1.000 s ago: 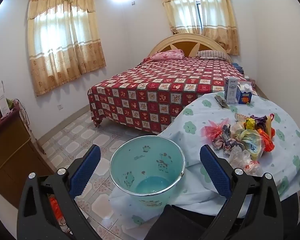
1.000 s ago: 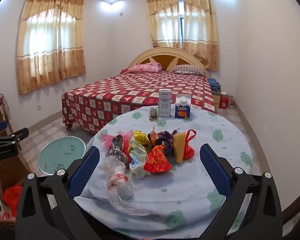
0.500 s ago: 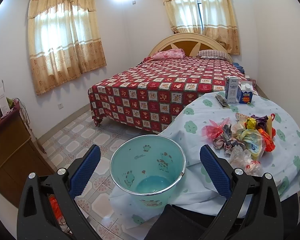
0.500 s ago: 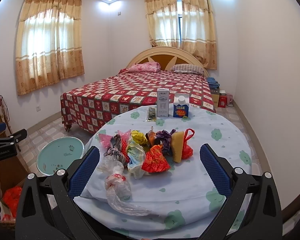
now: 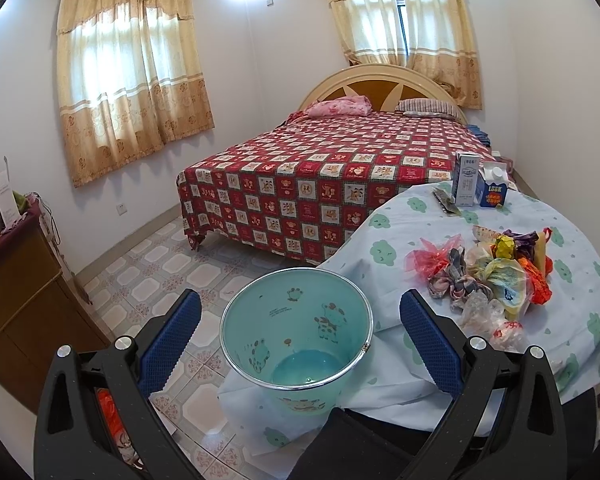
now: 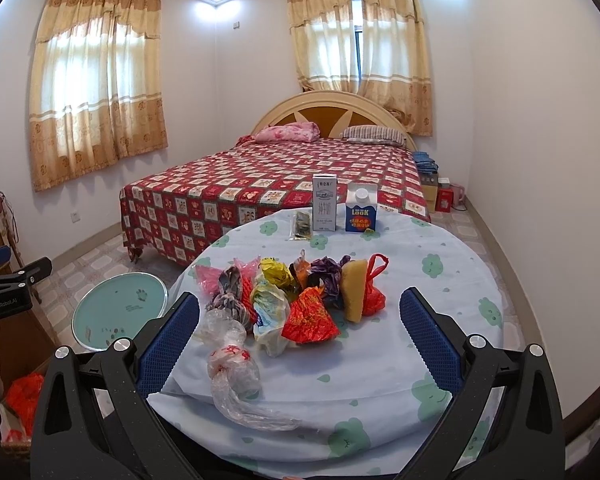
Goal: Collect trash
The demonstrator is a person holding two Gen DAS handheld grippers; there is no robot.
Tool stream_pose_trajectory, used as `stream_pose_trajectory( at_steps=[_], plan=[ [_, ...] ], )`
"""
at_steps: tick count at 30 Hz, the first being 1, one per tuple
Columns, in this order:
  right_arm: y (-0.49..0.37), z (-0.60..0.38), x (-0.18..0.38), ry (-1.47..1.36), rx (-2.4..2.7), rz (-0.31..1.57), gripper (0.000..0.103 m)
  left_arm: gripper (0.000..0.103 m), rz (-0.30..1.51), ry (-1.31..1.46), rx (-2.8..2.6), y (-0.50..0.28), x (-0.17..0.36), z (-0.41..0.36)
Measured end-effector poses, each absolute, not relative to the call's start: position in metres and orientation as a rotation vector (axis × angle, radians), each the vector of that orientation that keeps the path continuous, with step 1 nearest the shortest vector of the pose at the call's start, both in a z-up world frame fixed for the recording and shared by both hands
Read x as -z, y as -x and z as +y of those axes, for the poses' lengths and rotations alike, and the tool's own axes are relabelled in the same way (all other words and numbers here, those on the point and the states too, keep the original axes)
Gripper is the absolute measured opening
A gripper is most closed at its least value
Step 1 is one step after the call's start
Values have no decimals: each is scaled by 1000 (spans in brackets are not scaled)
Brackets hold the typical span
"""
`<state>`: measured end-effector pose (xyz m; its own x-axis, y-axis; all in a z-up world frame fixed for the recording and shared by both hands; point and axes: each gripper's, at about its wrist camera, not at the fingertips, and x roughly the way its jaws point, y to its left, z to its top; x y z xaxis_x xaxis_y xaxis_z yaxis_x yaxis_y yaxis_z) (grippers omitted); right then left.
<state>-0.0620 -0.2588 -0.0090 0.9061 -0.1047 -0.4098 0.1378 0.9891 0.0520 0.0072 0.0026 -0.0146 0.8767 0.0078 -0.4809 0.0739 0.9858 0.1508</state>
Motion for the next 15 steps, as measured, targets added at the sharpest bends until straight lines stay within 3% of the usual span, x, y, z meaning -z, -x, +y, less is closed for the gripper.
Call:
stream_pose_trajectory(
  at_steps=[15],
  plan=[
    [61, -258, 11, -79, 125, 422, 99, 97, 504, -166, 35, -8, 13, 4]
  ],
)
